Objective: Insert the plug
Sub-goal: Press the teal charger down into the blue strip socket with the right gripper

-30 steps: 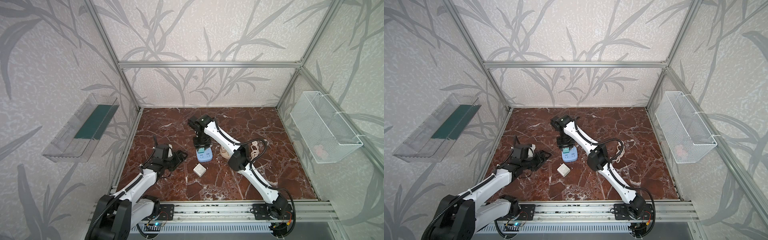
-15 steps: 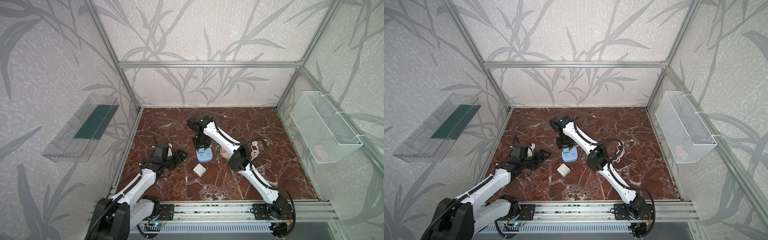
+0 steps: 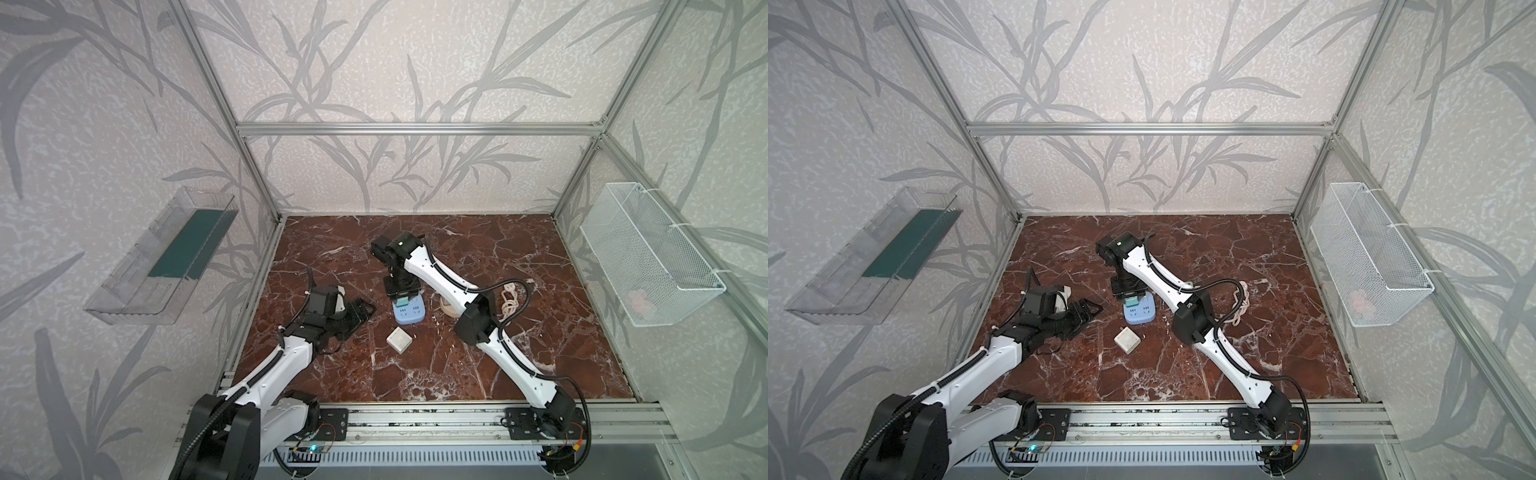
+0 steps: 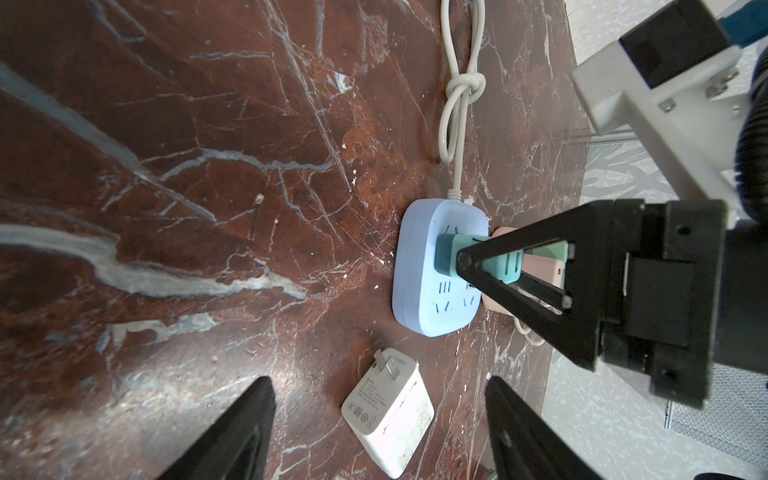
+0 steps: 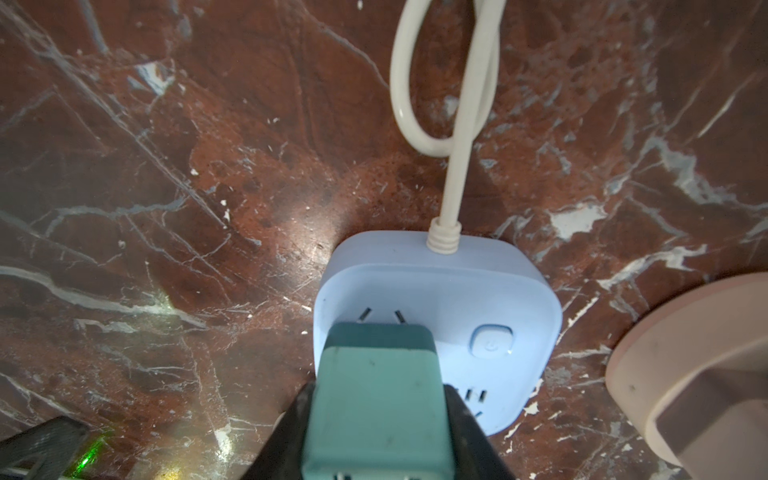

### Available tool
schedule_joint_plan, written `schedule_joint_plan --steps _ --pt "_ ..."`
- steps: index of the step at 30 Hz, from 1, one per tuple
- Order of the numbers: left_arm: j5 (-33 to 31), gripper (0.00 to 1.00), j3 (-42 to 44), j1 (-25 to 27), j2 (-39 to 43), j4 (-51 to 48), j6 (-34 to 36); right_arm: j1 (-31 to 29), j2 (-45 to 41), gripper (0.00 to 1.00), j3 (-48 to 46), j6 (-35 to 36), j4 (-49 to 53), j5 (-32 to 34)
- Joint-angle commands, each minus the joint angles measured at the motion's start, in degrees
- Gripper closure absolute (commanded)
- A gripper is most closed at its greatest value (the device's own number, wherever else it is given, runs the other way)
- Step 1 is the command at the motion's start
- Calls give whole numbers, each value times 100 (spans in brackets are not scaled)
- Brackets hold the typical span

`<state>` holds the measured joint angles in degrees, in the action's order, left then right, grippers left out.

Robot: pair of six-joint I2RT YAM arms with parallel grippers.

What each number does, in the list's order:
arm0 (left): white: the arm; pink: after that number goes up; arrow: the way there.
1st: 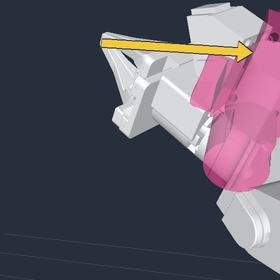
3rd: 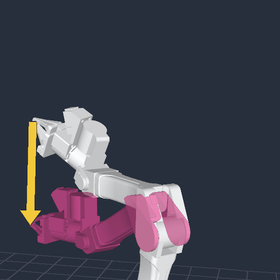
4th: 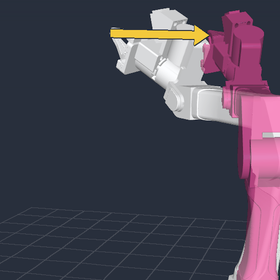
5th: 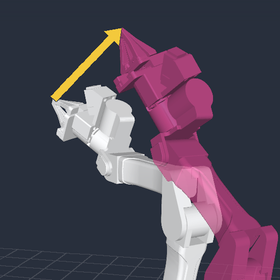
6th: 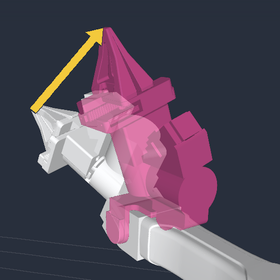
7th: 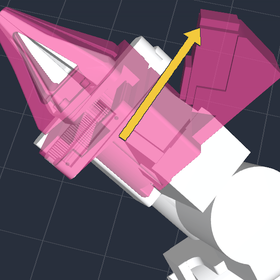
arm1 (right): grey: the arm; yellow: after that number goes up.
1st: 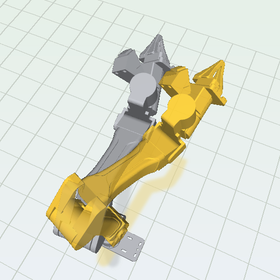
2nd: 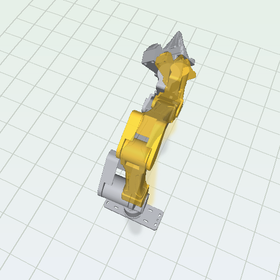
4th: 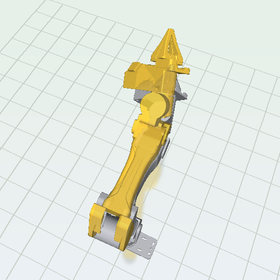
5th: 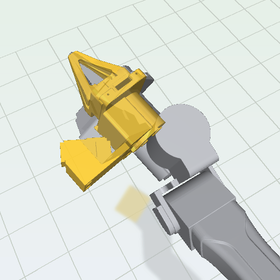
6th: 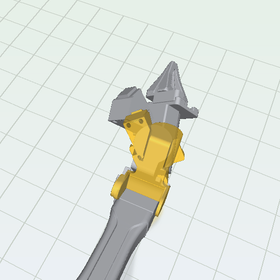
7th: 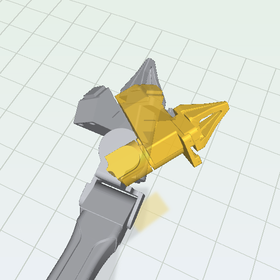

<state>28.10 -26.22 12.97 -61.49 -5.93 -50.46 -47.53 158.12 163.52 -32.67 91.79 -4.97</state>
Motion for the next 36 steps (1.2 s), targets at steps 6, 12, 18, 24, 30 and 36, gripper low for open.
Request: schedule_joint_plan --steps 6,12,18,24,30,36 --pt "5 21 -334 26 -30 -235 235 204 730 78 -621 458 94 -671" --pt "-185 21 -572 30 148 -588 354 260 -38 68 -786 523 -197 -856" --pt "-319 21 -726 72 309 -823 370 253 -332 62 -712 533 -180 -689" --pt "-374 21 -765 133 325 -892 349 213 -215 62 -665 589 -28 -519" --pt "-384 21 -753 205 198 -792 326 183 88 63 -620 669 225 -207" --pt "-363 21 -700 223 111 -704 344 132 415 65 -760 656 121 -319"
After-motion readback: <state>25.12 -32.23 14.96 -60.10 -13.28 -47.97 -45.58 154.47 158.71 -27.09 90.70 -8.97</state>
